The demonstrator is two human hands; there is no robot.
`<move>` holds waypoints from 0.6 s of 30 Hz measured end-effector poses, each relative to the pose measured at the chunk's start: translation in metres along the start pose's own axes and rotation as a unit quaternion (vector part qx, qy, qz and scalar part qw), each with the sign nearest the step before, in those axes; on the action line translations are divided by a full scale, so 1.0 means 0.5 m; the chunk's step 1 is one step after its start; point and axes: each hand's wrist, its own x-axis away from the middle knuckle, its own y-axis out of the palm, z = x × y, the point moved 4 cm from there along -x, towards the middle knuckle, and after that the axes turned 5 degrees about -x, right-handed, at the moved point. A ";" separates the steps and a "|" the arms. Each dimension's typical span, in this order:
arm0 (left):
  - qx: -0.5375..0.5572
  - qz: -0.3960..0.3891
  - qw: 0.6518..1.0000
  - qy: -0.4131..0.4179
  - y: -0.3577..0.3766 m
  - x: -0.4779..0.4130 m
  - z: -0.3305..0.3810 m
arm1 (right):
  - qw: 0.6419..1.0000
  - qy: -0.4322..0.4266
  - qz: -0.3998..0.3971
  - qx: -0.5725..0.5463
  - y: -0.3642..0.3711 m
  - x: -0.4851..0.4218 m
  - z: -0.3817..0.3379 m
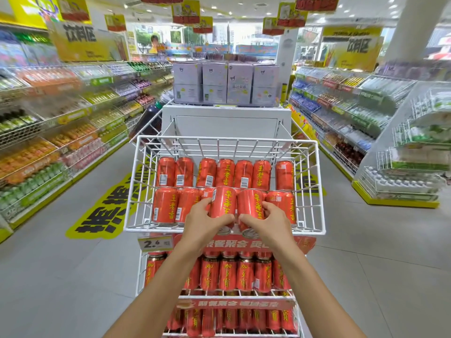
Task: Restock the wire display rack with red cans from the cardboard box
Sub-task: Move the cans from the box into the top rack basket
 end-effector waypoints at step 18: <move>-0.019 0.075 0.996 0.039 -0.051 -0.086 0.015 | 0.995 -0.067 0.067 -0.035 -0.032 -0.053 -0.006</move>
